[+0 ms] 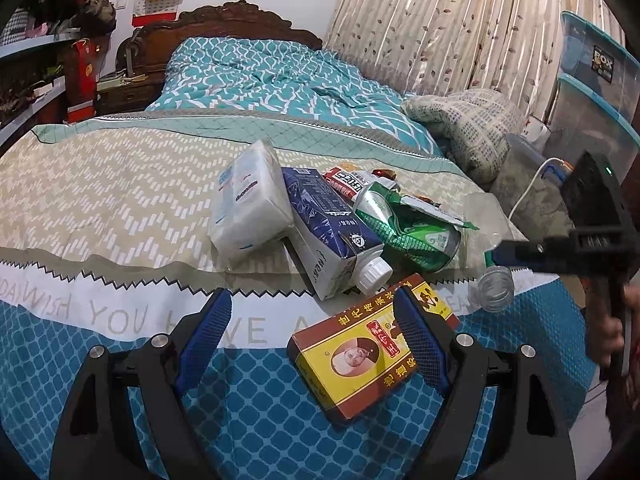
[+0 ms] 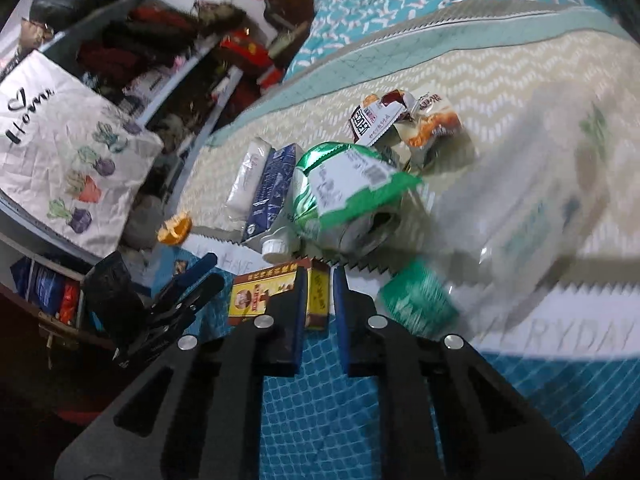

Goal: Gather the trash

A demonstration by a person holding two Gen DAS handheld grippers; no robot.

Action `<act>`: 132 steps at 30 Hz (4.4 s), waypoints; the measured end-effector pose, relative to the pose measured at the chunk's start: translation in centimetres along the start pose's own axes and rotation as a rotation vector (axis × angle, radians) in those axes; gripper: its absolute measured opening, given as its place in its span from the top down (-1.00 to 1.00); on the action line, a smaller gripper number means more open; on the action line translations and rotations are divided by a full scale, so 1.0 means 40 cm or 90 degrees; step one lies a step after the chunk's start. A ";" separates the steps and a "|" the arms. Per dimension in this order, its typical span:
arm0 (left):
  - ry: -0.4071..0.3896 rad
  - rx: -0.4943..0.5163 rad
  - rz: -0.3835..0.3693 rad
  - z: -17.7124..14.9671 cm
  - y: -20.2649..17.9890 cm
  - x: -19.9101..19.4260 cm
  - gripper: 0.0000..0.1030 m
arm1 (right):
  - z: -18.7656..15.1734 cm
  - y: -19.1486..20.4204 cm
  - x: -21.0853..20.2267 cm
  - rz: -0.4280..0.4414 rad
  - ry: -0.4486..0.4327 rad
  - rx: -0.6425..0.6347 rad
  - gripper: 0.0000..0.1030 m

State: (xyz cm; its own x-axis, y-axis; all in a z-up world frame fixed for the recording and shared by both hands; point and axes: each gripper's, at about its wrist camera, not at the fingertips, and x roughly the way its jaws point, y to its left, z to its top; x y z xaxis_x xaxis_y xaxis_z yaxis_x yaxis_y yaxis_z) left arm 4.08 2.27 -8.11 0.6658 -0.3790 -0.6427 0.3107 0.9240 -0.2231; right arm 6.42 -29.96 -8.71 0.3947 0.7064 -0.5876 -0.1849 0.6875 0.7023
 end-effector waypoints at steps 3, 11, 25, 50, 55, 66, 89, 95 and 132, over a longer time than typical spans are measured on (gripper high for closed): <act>0.006 -0.005 -0.005 0.000 0.006 0.002 -0.54 | -0.038 0.013 -0.003 -0.002 -0.011 0.001 0.69; 0.020 -0.040 -0.015 0.002 0.035 0.011 -0.54 | -0.018 0.125 -0.043 -0.177 -0.100 -0.161 -0.78; 0.017 0.009 -0.050 -0.007 -0.001 0.000 -0.69 | 0.170 0.093 0.154 -0.249 0.028 -0.208 0.36; 0.176 -0.063 -0.382 -0.016 -0.193 0.052 -0.74 | -0.217 -0.111 -0.132 0.195 -0.195 0.233 0.78; 0.210 -0.139 -0.458 -0.032 -0.190 0.076 -0.74 | -0.235 -0.122 -0.091 0.286 -0.193 0.279 0.78; 0.208 -0.139 -0.473 -0.043 -0.177 0.086 0.97 | -0.218 -0.109 -0.067 0.215 -0.197 0.269 -0.49; 0.178 -0.092 -0.420 0.020 -0.184 0.061 0.97 | -0.105 -0.193 -0.043 0.028 -0.183 0.270 0.09; 0.228 -0.007 -0.445 0.061 -0.385 0.147 0.97 | -0.240 -0.291 -0.240 0.069 -0.292 0.330 0.10; 0.208 0.288 -0.410 0.090 -0.972 0.306 -0.24 | -0.388 -0.380 -0.552 -0.123 -0.508 0.356 -0.46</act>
State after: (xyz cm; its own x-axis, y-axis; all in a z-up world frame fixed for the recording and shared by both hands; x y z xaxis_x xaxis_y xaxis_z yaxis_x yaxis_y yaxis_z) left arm 2.57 -38.49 -4.65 0.0589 -0.7255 -0.6857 0.8490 0.3977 -0.3479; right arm -13.46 -53.41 -12.66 0.9012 0.1288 -0.4138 0.3168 0.4558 0.8318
